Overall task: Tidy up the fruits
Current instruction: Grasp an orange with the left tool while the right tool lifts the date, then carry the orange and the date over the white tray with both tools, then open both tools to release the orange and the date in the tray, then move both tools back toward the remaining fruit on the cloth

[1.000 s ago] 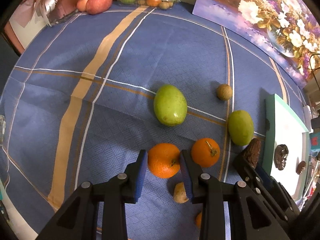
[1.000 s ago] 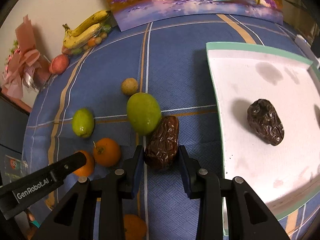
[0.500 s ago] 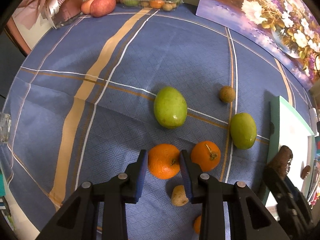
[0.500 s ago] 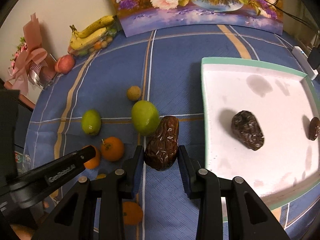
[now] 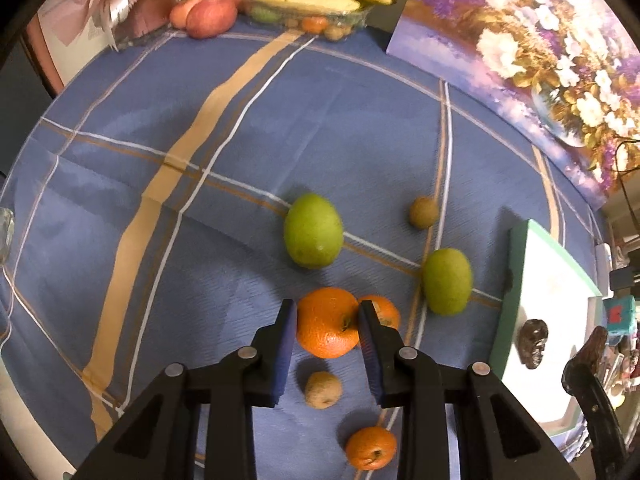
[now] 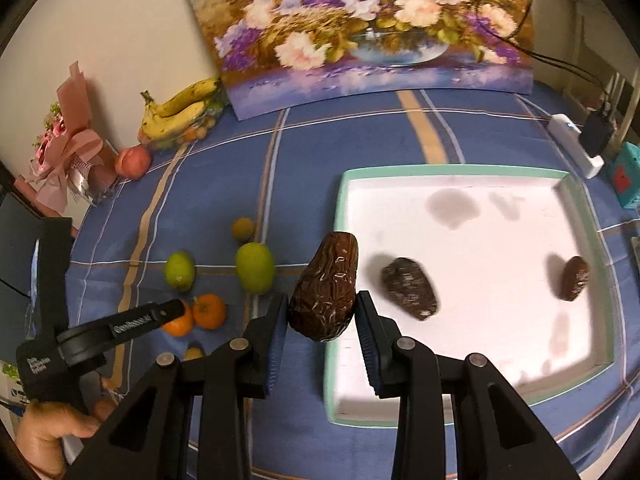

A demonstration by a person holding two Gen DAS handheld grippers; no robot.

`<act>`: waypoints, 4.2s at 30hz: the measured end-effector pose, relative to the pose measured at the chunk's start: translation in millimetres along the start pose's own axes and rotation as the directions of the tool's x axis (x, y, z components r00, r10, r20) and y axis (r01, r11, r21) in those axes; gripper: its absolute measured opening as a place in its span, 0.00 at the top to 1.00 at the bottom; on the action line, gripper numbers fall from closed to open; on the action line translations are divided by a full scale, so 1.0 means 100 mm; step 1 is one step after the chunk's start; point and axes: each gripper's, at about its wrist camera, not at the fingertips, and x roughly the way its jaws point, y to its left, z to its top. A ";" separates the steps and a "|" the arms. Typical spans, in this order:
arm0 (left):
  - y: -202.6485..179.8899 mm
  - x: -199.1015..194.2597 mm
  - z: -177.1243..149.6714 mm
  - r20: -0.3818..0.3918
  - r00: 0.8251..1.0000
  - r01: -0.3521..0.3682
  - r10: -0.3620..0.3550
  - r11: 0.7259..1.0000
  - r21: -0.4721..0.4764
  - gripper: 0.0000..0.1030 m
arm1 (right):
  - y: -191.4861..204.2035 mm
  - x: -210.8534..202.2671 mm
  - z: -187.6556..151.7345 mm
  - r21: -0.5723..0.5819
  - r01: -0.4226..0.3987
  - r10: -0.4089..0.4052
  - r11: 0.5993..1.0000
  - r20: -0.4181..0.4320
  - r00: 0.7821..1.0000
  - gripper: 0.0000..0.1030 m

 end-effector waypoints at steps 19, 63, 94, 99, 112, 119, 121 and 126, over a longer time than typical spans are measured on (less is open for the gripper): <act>-0.71 -0.33 -0.18 0.057 0.994 0.081 -0.092 0.983 0.163 0.68 | -1.24 -0.13 -0.05 0.117 0.127 -0.122 0.985 -0.051 0.991 0.66; -1.97 0.12 -1.19 -0.106 0.994 0.061 -0.001 0.824 0.564 0.67 | -1.92 0.14 -0.44 0.134 0.187 -0.150 0.973 -0.245 0.958 0.65; -1.38 -0.19 -0.58 -0.037 0.999 0.043 -0.032 0.934 0.355 0.54 | -1.78 -0.26 -0.25 0.137 0.176 -0.164 0.975 -0.097 0.982 0.65; -1.34 -0.16 -0.55 -0.039 0.999 0.028 -0.016 0.941 0.336 0.48 | -1.76 -0.27 -0.23 0.134 0.174 -0.163 0.976 -0.089 0.983 0.65; -1.31 -0.06 -0.56 0.007 0.992 -0.121 0.128 0.923 0.364 0.00 | -1.69 -0.18 -0.25 0.093 0.180 -0.170 0.979 -0.103 0.980 0.44; -1.24 -0.09 -0.51 0.034 0.989 -0.145 0.142 0.923 0.356 0.00 | -1.63 -0.16 -0.24 0.062 0.191 -0.185 0.980 -0.089 0.979 0.24; -1.22 -0.12 -0.50 0.053 0.987 -0.158 0.149 0.919 0.362 0.00 | -1.62 -0.17 -0.24 0.059 0.193 -0.188 0.979 -0.084 0.979 0.19; -1.14 -0.22 -0.46 0.094 0.983 -0.182 0.159 0.913 0.365 0.00 | -1.59 -0.17 -0.24 0.042 0.207 -0.205 0.977 -0.063 0.977 0.10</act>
